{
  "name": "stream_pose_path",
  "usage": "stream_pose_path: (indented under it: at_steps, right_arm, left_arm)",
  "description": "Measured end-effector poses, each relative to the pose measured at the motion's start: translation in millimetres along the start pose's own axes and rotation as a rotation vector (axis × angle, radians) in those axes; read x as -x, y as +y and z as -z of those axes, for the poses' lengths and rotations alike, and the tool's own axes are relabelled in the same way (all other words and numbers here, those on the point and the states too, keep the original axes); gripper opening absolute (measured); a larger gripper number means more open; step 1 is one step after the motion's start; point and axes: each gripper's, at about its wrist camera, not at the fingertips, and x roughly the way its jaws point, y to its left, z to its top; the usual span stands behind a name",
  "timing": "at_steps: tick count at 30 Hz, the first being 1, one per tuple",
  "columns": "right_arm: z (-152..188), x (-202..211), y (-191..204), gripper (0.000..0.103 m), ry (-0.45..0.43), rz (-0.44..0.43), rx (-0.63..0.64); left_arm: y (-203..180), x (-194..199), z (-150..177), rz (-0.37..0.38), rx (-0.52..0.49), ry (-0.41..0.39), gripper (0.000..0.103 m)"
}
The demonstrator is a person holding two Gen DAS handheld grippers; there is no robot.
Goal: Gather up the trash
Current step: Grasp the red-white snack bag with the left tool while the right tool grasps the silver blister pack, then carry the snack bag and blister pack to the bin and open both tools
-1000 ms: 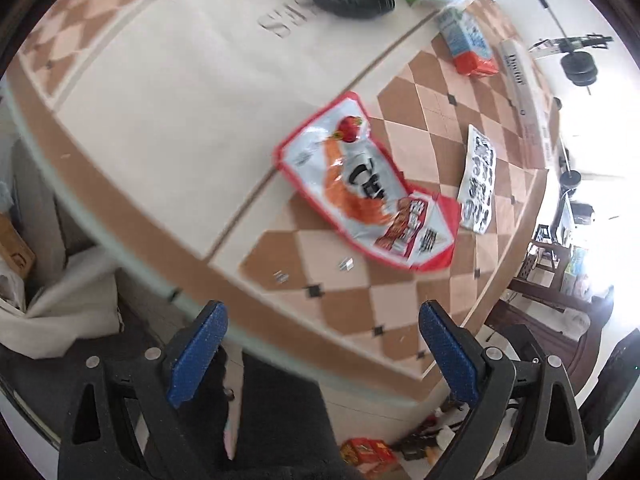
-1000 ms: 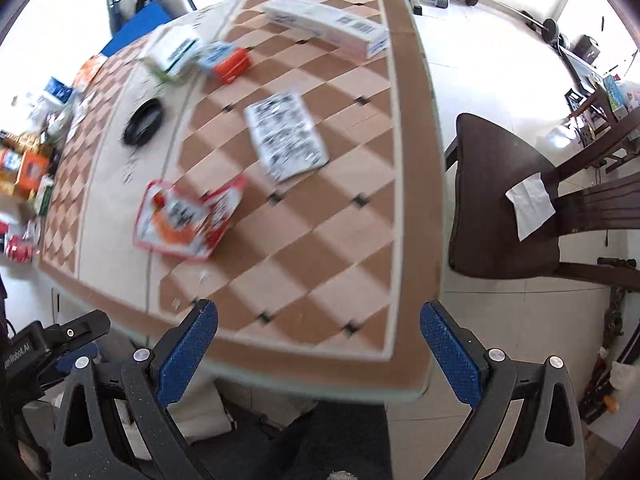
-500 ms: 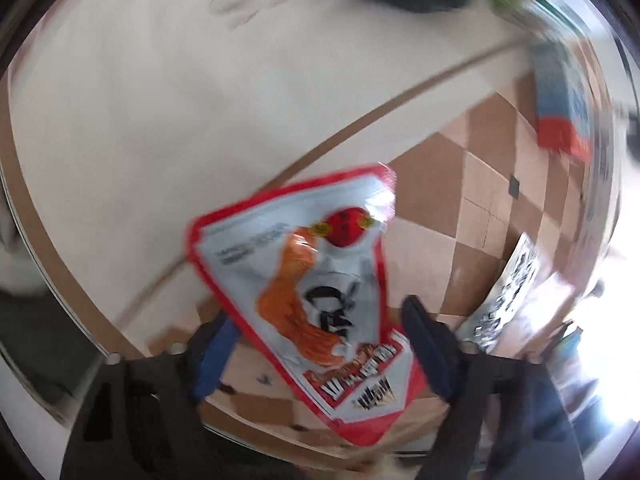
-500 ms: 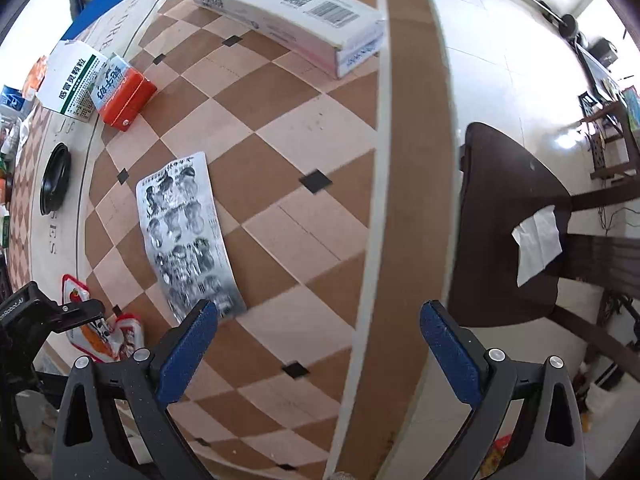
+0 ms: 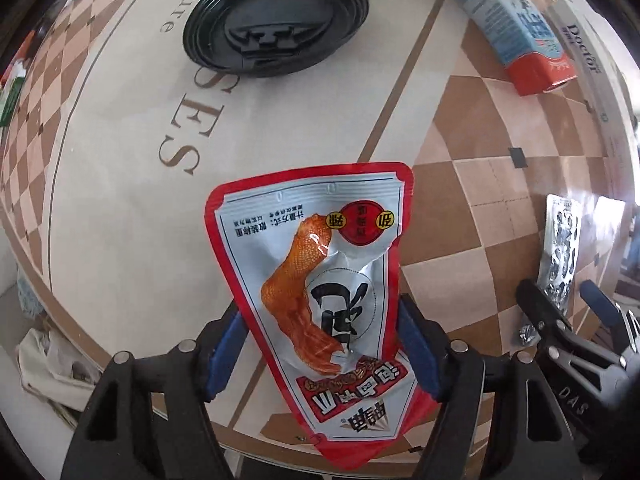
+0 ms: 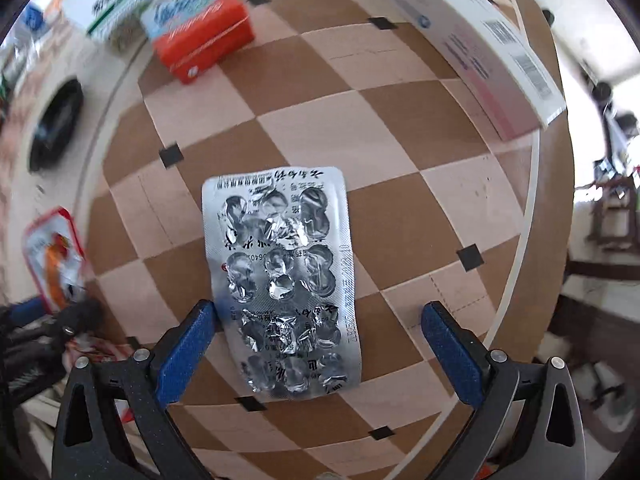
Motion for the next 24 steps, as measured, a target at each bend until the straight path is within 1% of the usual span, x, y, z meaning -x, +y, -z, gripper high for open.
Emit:
stream_pose_path:
  at_steps: [2, 3, 4, 6, 7, 8, 10, 12, 14, 16, 17, 18, 21, 24]
  right_arm:
    - [1.2, 0.7, 0.6, 0.103, -0.016, 0.002, 0.01]
    - [2.2, 2.2, -0.2, 0.102, -0.028, 0.002, 0.011]
    - [5.1, 4.1, 0.2, 0.099, -0.037, 0.002, 0.011]
    - [14.4, 12.2, -0.5, 0.09, -0.064, 0.003, 0.019]
    - [24.5, 18.1, 0.7, 0.076, -0.079, 0.003, 0.031]
    - [25.8, 20.6, 1.3, 0.066, -0.085, 0.005, 0.042]
    - [29.9, 18.5, 2.3, 0.066, -0.086, 0.0, 0.053]
    - [31.9, 15.8, 1.0, 0.066, -0.091, -0.005, 0.055]
    - [33.5, 14.1, -3.0, 0.066, -0.088, -0.02, 0.041]
    - [36.4, 14.7, -9.7, 0.066, -0.081, -0.045, 0.014]
    - [38.3, 14.6, -11.6, 0.066, -0.081, -0.055, 0.004]
    - [40.5, 15.3, -13.1, 0.066, -0.084, -0.061, -0.001]
    - [49.6, 19.7, -15.5, 0.066, -0.094, -0.085, -0.01]
    - [56.3, 25.9, -15.8, 0.066, -0.112, -0.099, -0.009]
  left_arm:
    - [-4.7, 0.6, 3.4, 0.005, 0.02, -0.013, 0.066]
    - [-5.7, 2.6, 5.7, 0.004, 0.017, -0.028, 0.061]
    - [-1.1, 2.7, 16.6, 0.003, 0.009, -0.039, 0.058]
    - [-3.8, 6.8, 36.0, -0.018, -0.011, -0.063, 0.049]
    - [-2.1, 8.5, 38.8, -0.024, -0.018, -0.068, 0.048]
    - [-2.2, 10.5, 40.1, -0.028, -0.025, -0.073, 0.046]
    - [-3.9, 12.2, 42.6, -0.035, -0.041, -0.081, 0.044]
    - [-10.0, 15.0, 42.7, -0.024, -0.043, -0.085, 0.043]
    - [-4.8, 20.8, 38.0, -0.027, -0.042, -0.1, 0.043]
    - [-2.6, 26.6, 41.3, -0.021, -0.04, -0.114, 0.043]
    - [-9.1, 28.2, 34.0, -0.018, -0.038, -0.122, 0.043]
    - [-6.2, 38.8, 29.9, -0.018, -0.039, -0.131, 0.043]
    - [-4.9, 53.9, 41.9, -0.019, -0.047, -0.167, 0.043]
    - [4.7, 73.1, 50.1, -0.023, -0.059, -0.211, 0.043]
